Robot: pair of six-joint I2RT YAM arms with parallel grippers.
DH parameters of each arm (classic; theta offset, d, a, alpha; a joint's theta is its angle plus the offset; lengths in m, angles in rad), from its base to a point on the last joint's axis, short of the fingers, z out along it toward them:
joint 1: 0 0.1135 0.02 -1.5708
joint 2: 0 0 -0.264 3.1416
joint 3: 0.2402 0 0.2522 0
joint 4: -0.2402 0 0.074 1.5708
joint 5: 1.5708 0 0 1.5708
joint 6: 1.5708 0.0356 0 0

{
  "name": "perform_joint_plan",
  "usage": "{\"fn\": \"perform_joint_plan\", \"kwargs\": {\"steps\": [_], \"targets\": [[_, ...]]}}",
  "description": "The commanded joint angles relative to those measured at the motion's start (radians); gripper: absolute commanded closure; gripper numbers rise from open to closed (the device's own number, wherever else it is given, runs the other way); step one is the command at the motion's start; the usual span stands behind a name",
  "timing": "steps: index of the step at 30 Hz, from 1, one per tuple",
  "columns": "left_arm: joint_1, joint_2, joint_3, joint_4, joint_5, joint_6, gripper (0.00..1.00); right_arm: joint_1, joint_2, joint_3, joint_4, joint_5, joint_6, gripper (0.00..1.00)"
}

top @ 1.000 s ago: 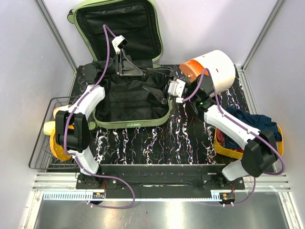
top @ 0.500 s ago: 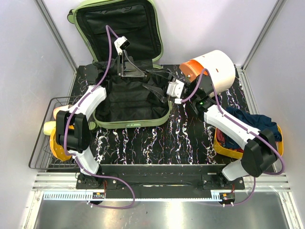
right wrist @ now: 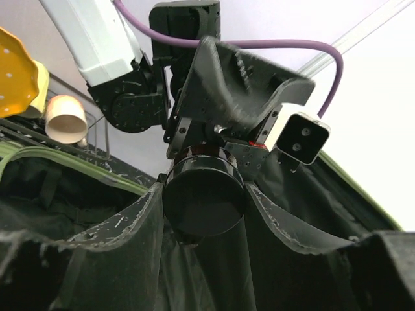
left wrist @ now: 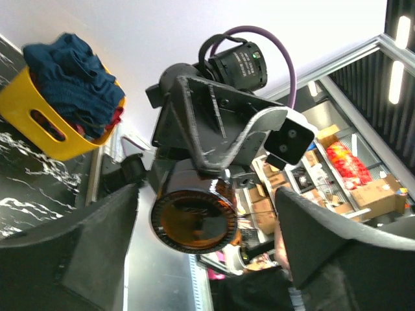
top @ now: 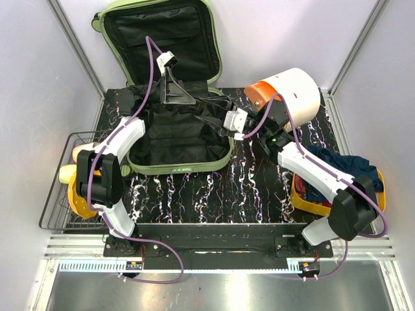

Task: Open, take out, and arrange the luggage

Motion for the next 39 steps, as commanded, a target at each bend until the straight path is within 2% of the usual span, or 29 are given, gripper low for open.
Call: {"fn": "perform_joint_plan", "kwargs": {"steps": [1, 4, 7, 9, 10, 12, 13, 14, 15, 16, 17, 18, 19, 21, 24, 27, 33, 39], "targets": [[0.010, -0.051, -0.018, 0.323, -0.004, -0.006, 0.01, 0.010, -0.050, 0.060, -0.115, 0.057, -0.011, 0.64], [0.053, -0.050, -0.033, 0.298, -0.011, 0.035, 0.01, 0.000, -0.075, 0.088, -0.237, 0.128, 0.004, 0.68], [0.110, -0.047, -0.044, 0.249, -0.005, 0.104, 0.01, -0.040, -0.086, 0.157, -0.404, 0.200, 0.074, 0.77], [0.136, -0.047, -0.057, 0.205, 0.004, 0.185, 0.01, -0.080, -0.070, 0.211, -0.560, 0.255, 0.120, 0.78], [0.159, -0.054, -0.065, 0.129, 0.002, 0.227, 0.01, -0.091, -0.061, 0.272, -0.614, 0.330, 0.165, 0.79], [0.178, -0.074, -0.093, 0.004, -0.005, 0.404, 0.01, -0.129, -0.031, 0.333, -0.779, 0.393, 0.209, 0.78], [0.193, -0.108, -0.097, -0.229, -0.010, 0.504, 0.01, -0.140, -0.021, 0.391, -0.827, 0.465, 0.252, 0.78], [0.196, -0.129, -0.091, -0.413, -0.031, 0.802, 0.01, -0.152, -0.012, 0.413, -0.910, 0.493, 0.277, 0.79], [0.201, -0.151, -0.015, -0.663, -0.059, 1.032, 0.01, -0.178, -0.001, 0.433, -0.944, 0.516, 0.301, 0.79], [0.199, -0.174, 0.072, -1.359, -0.123, 1.316, 0.01, -0.187, 0.005, 0.464, -0.976, 0.562, 0.349, 0.80], [0.183, -0.169, 0.159, -1.615, -0.328, 1.735, 0.01, -0.194, 0.006, 0.476, -1.040, 0.583, 0.369, 0.81], [0.161, -0.165, 0.245, -1.811, -0.418, 1.834, 0.01, -0.201, 0.016, 0.499, -1.071, 0.634, 0.381, 0.81], [0.144, -0.169, 0.255, -1.832, -0.523, 1.880, 0.01, -0.204, 0.019, 0.507, -1.097, 0.654, 0.400, 0.82], [0.146, -0.200, 0.219, -1.808, -0.566, 1.884, 0.01, -0.206, 0.032, 0.525, -1.166, 0.714, 0.414, 0.82], [0.136, -0.241, 0.162, -1.770, -0.562, 1.878, 0.01, -0.224, 0.065, 0.551, -1.222, 0.789, 0.414, 0.83], [0.120, -0.267, 0.131, -1.762, -0.553, 1.879, 0.01, -0.287, 0.132, 0.641, -1.289, 0.811, 0.486, 0.83], [0.110, -0.292, 0.099, -1.754, -0.553, 1.882, 0.01, -0.350, 0.252, 0.790, -1.354, 0.814, 0.568, 0.84], [0.110, -0.301, 0.084, -1.754, -0.567, 1.885, 0.01, -0.384, 0.325, 0.863, -1.390, 0.820, 0.596, 0.84]]}}
